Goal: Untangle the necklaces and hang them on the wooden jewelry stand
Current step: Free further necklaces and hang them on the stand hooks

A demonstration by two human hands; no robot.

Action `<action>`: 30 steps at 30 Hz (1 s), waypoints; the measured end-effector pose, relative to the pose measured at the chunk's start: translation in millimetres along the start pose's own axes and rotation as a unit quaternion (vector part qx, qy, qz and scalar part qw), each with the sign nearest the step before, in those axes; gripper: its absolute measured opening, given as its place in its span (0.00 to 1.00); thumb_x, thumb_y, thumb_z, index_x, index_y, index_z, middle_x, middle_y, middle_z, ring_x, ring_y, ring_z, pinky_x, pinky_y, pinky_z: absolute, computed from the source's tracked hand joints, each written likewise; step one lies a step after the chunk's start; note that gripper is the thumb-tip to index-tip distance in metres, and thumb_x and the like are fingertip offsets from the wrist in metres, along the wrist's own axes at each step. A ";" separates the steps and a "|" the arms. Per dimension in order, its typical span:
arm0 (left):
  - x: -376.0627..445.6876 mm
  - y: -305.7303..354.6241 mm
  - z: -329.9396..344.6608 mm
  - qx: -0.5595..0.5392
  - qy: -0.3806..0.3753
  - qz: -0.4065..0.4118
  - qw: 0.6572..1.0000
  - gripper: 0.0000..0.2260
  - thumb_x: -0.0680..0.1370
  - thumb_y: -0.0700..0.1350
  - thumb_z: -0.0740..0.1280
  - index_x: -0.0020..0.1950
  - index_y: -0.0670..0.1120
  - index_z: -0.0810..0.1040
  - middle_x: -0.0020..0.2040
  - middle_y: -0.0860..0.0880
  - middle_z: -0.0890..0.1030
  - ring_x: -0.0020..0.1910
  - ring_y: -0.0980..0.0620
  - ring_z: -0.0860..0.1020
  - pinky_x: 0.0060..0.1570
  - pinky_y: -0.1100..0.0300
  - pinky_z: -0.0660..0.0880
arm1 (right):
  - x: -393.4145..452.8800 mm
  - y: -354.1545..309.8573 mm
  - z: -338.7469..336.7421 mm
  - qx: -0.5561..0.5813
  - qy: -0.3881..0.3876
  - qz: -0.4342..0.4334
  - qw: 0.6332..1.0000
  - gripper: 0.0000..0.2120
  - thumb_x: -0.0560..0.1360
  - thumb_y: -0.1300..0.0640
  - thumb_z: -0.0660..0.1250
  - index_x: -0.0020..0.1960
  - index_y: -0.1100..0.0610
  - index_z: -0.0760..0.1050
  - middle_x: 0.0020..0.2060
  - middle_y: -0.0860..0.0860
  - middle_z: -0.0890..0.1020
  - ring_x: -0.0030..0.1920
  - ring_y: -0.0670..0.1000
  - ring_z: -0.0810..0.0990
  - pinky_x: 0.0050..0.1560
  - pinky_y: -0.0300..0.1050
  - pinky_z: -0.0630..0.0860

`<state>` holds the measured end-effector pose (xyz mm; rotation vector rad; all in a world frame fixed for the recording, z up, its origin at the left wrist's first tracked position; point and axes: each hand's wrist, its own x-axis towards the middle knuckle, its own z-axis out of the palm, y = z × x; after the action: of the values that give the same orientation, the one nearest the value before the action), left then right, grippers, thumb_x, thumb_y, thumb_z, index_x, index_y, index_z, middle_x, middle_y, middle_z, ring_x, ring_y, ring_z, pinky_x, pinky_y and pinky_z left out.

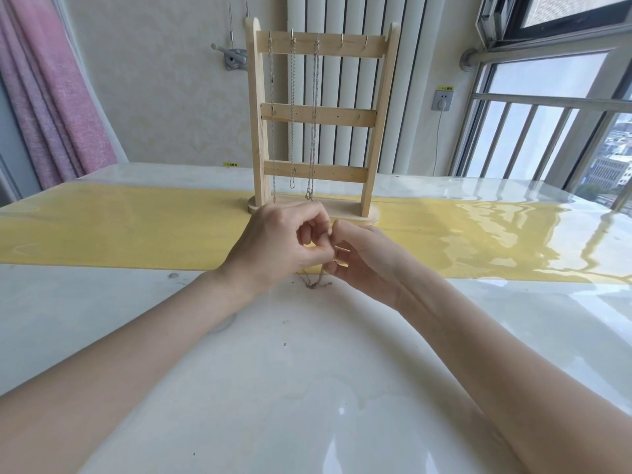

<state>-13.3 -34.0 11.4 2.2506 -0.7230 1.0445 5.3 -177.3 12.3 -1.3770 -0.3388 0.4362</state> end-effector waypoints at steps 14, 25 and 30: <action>7.5 0.6 -5.7 -0.327 0.001 -0.331 0.885 0.11 0.76 0.34 0.65 0.35 0.44 0.75 0.28 0.53 0.77 0.26 0.59 0.71 0.31 0.69 0.71 | -2.0 -6.2 -4.7 -0.018 0.072 -0.071 0.995 0.07 0.74 0.64 0.67 0.37 0.60 0.77 0.34 0.50 0.76 0.33 0.47 0.69 0.33 0.38 0.67; 8.3 5.0 -8.6 -0.297 -0.009 -0.348 0.889 0.09 0.76 0.35 0.65 0.36 0.44 0.77 0.25 0.55 0.77 0.26 0.61 0.72 0.32 0.70 0.72 | -3.3 -4.4 -5.9 -0.105 0.059 -0.108 0.987 0.05 0.73 0.60 0.71 0.39 0.59 0.81 0.36 0.49 0.80 0.37 0.47 0.70 0.38 0.40 0.68; 7.8 8.2 -9.7 -0.274 -0.034 -0.343 0.898 0.10 0.76 0.36 0.66 0.35 0.44 0.76 0.26 0.55 0.77 0.27 0.61 0.72 0.32 0.70 0.73 | -3.3 -4.2 -5.4 -0.141 0.057 -0.115 0.982 0.05 0.74 0.63 0.69 0.39 0.60 0.79 0.37 0.51 0.82 0.36 0.48 0.70 0.37 0.40 0.68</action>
<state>-19.3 -35.1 25.0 1.8128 -0.1633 0.3543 5.4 -184.1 15.6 -1.6095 -0.4732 0.1192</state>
